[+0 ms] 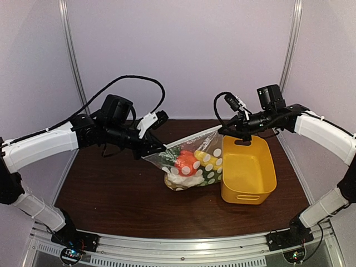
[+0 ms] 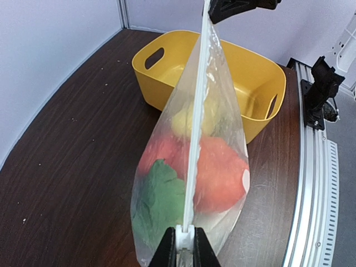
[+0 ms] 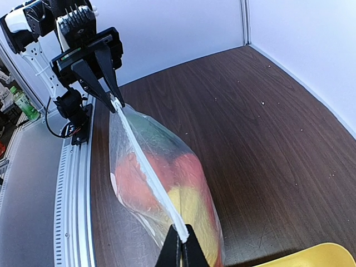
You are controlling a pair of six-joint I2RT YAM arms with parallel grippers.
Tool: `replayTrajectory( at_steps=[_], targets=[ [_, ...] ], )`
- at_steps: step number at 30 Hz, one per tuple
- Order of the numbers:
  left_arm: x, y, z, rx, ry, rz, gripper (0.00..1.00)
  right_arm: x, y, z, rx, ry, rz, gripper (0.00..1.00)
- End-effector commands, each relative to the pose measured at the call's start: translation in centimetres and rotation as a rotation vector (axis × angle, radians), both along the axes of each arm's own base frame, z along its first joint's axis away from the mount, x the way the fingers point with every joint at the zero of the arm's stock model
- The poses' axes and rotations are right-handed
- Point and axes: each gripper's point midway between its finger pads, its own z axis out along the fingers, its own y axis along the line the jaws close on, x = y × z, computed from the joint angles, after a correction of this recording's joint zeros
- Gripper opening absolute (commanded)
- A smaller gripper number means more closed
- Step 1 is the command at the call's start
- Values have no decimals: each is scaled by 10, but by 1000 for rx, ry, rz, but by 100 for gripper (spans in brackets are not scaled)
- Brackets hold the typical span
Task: Place the food in the zip-top bag and seal the zipper
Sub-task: Zip the zipper of the food storage bag.
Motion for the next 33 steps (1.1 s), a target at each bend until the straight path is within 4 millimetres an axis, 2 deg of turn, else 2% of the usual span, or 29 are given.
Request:
replayTrajectory(
  at_steps=[1, 5, 20, 33],
  targets=[
    [0, 36, -15, 73, 24, 85, 0, 11, -15, 12, 10, -36, -65, 0],
    [-2, 48, -16, 69, 23, 109, 0, 12, -15, 11, 12, -33, -67, 0],
    [-4, 73, -21, 81, 23, 172, 0, 15, -15, 11, 11, -30, -71, 0],
    [-6, 79, -20, 84, 22, 183, 0, 16, -14, 8, 12, -17, -69, 0]
  ],
)
